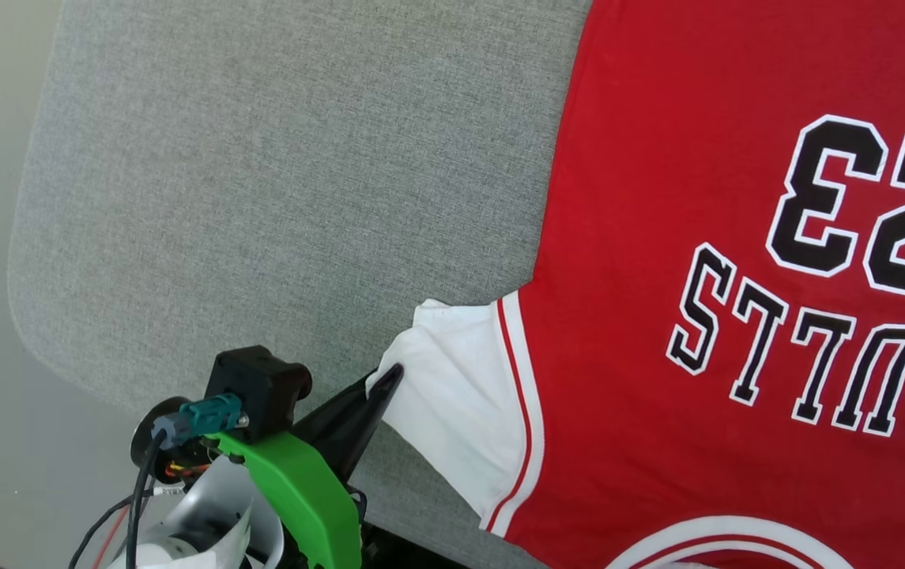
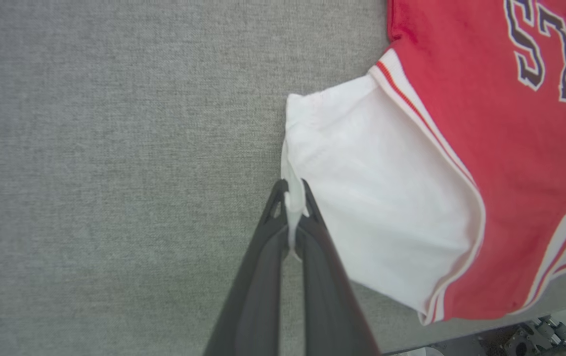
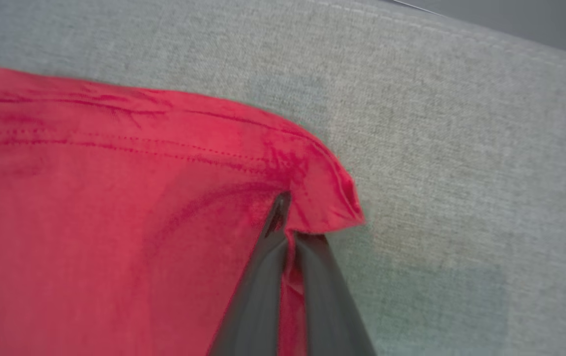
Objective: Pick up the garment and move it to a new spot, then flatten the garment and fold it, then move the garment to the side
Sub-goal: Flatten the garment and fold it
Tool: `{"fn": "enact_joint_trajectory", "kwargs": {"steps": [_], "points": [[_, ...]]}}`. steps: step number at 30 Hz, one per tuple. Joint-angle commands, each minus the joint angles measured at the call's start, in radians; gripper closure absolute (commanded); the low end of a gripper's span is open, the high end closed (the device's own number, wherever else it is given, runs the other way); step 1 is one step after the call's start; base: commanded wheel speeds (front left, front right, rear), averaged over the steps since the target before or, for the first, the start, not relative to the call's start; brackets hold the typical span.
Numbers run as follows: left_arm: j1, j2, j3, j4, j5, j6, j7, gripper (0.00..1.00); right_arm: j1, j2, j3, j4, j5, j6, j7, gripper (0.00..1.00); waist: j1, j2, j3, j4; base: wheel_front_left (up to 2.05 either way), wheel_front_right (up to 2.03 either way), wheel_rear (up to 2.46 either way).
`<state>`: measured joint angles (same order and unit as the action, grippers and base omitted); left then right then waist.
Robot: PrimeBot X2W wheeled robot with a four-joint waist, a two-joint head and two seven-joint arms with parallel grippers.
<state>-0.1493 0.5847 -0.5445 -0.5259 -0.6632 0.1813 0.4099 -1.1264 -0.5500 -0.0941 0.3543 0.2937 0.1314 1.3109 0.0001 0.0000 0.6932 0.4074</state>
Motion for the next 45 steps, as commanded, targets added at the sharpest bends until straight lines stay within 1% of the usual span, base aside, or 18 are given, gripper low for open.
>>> {"fn": "enact_joint_trajectory", "kwargs": {"steps": [1,5,9,12,17,22,25,30,34,39,45], "points": [[-0.019,-0.006,0.002,0.004,-0.006,-0.002,-0.006,1.0,0.064,0.012,0.004,0.032,0.002,-0.001,0.015,1.0,-0.0001,0.0,-0.013,-0.008,0.0,0.0,0.0],[-0.024,0.003,0.008,0.017,0.007,0.005,-0.006,1.0,0.094,0.016,-0.002,0.041,0.009,-0.001,-0.008,1.0,-0.0001,0.0,-0.05,-0.024,0.0,0.0,0.0],[-0.025,0.007,0.017,0.032,0.012,0.017,-0.007,1.0,0.155,0.021,-0.014,0.058,0.016,-0.001,-0.039,1.0,-0.0001,0.0,-0.114,-0.049,0.0,0.0,0.0],[-0.013,0.018,0.025,0.045,0.009,0.029,0.002,1.0,0.216,0.013,-0.01,0.068,0.017,-0.001,-0.054,1.0,-0.0001,0.0,-0.17,-0.076,0.0,0.0,0.0],[0.007,0.033,0.035,0.057,-0.001,0.043,0.014,1.0,0.321,0.028,-0.033,0.068,0.028,-0.001,-0.069,1.0,-0.0001,0.0,-0.268,-0.121,0.0,0.0,0.0],[0.033,0.044,0.037,0.08,-0.006,0.058,0.023,1.0,0.473,0.019,-0.065,0.042,0.059,-0.001,-0.086,1.0,-0.0001,0.0,-0.359,-0.158,0.0,0.0,0.0],[0.058,0.041,0.041,0.09,-0.017,0.069,0.016,1.0,0.573,0.018,-0.077,-0.005,0.079,-0.001,-0.088,1.0,-0.0001,0.0,-0.4,-0.187,0.0,0.0,0.0],[0.077,0.035,0.045,0.107,-0.03,0.074,0.004,1.0,0.725,0.039,-0.134,-0.108,0.114,-0.001,-0.077,1.0,-0.0001,0.0,-0.456,-0.227,0.0,0.0,0.0],[0.079,0.028,0.051,0.125,-0.031,0.078,-0.013,1.0,0.831,0.076,-0.18,-0.188,0.137,-0.001,-0.063,1.0,-0.0001,0.0,-0.487,-0.249,0.0,0.0,0.0],[0.081,-0.003,0.038,0.155,-0.045,0.076,-0.025,1.0,0.969,0.139,-0.254,-0.3,0.154,-0.001,-0.06,1.0,-0.0001,0.0,-0.521,-0.263,0.0,0.0,0.0],[0.081,-0.031,0.024,0.187,-0.048,0.075,-0.043,1.0,1.124,0.205,-0.301,-0.443,0.165,-0.001,-0.044,1.0,-0.0001,0.0,-0.545,-0.276,0.0,0.0,0.0]]}}
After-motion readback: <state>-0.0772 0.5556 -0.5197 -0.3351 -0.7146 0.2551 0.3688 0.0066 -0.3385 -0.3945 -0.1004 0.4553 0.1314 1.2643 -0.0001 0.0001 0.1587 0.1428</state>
